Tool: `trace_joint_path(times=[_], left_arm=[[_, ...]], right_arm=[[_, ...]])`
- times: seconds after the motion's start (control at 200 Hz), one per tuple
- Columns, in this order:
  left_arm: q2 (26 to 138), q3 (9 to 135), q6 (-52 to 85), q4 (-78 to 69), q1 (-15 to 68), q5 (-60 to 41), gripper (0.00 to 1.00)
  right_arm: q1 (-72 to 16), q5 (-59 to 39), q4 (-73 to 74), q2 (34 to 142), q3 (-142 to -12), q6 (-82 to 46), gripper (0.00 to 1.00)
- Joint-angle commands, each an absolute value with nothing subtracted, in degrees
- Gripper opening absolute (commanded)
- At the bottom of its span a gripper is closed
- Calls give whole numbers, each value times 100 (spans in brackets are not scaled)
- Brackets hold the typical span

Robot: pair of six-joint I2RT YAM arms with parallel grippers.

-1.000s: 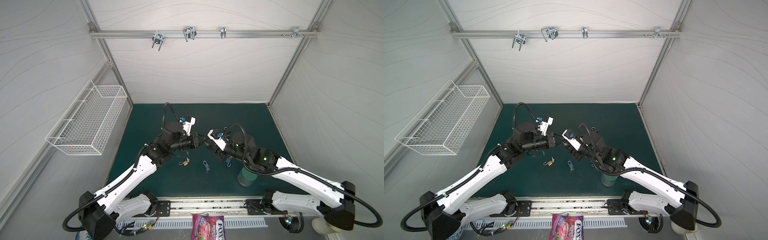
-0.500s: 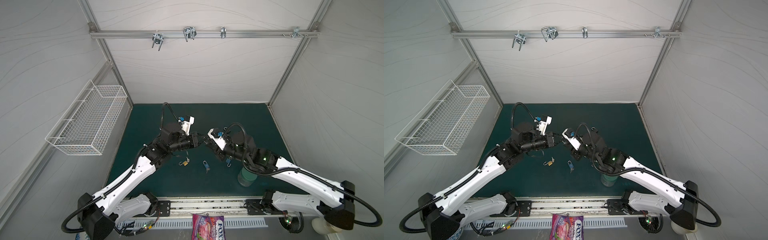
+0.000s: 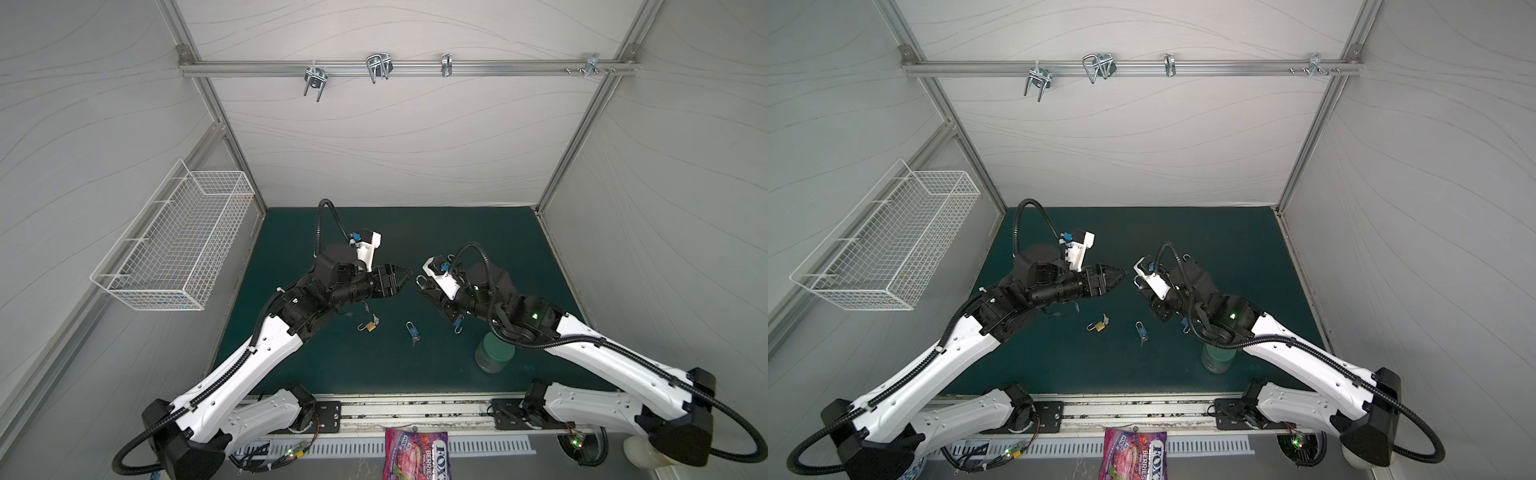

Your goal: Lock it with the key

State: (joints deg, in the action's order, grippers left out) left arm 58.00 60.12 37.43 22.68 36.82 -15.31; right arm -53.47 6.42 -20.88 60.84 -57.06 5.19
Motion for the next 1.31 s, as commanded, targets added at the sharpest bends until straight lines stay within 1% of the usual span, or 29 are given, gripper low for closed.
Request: trace_joint_path(times=[0.0,0.16,0.37,0.435,0.59,0.68,0.875,1.005,1.3], left_arm=[[5760,6185,3187,3320,3671,-713,80],[6103,6227,3024,3885,3674,-246,94],[6733,6176,2906,3688,3607,-309,95],[6887,6121,2971,3467,3474,-454,99],[7076,5937,3223,2832,2952,-1099,99],[7114,5824,3303,2473,2796,-1337,99],[7193,5754,3303,2298,2662,-1359,99],[7129,5441,3027,1836,2663,-1260,99],[7057,5240,2949,1531,2662,-1141,99]], right_arm=[[-4769,286,-2696,6249,-5716,244,0],[-4044,-30,-3048,7002,-5993,272,0],[-3520,-143,-3016,8228,-6478,372,0],[-3392,-210,-3030,8633,-6693,429,0],[-3098,-341,-2994,9557,-7249,645,0],[-2948,-394,-2992,10114,-7600,735,0],[-2713,-413,-3111,11192,-8423,914,0],[-2663,-356,-3292,11823,-8959,1174,0],[-2593,-136,-3566,12668,-9815,1330,0]])
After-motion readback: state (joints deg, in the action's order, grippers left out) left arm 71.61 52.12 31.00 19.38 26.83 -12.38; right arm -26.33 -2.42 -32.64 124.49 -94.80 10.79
